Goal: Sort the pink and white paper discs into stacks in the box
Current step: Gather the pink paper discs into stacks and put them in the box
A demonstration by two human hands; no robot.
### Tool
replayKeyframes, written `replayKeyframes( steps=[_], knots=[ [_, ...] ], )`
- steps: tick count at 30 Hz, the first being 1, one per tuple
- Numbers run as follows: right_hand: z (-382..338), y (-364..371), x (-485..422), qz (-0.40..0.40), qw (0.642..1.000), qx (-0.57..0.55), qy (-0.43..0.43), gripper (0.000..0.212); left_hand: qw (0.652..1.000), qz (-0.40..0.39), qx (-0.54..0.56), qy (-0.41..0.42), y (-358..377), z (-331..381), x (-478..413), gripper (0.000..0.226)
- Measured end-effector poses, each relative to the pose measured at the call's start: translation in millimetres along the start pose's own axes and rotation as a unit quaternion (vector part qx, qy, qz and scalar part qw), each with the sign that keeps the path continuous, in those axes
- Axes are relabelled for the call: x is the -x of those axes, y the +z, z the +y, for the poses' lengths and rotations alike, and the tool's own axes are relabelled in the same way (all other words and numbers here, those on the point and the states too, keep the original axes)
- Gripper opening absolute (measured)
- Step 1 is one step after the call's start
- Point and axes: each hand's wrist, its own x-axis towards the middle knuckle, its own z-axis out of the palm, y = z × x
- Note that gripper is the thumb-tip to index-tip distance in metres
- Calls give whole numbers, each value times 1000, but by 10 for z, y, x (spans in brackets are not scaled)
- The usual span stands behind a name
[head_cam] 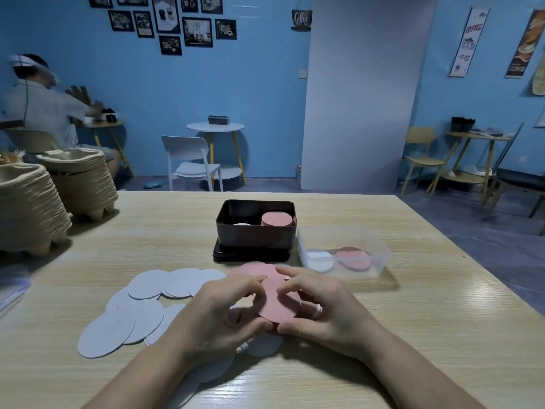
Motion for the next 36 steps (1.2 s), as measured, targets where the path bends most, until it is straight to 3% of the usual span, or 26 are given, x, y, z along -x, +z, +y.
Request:
replayKeyframes(
  steps=[12, 19, 26, 29, 32, 36],
  knots=[
    [-41, 16, -34, -12, 981, 170, -91, 33, 997, -12, -63, 34, 34, 26, -31, 32],
    [-43, -48, -13, 6, 989, 135, -63, 33, 998, -10, -53, 22, 11, 31, -29, 24],
    [-8, -79, -3, -10, 983, 171, -66, 40, 997, -30, -43, 50, 1, 23, -152, 12],
    [14, -102, 0, 3, 985, 167, -51, 39, 995, -66, -35, 66, -17, 16, -268, 21],
    [66, -148, 16, 20, 987, 159, -18, 35, 997, -76, 15, 29, -20, 8, -290, 30],
    [122, -207, 25, 24, 987, 159, 7, 34, 997, -75, 0, -26, 9, -51, -191, 46]
  ],
)
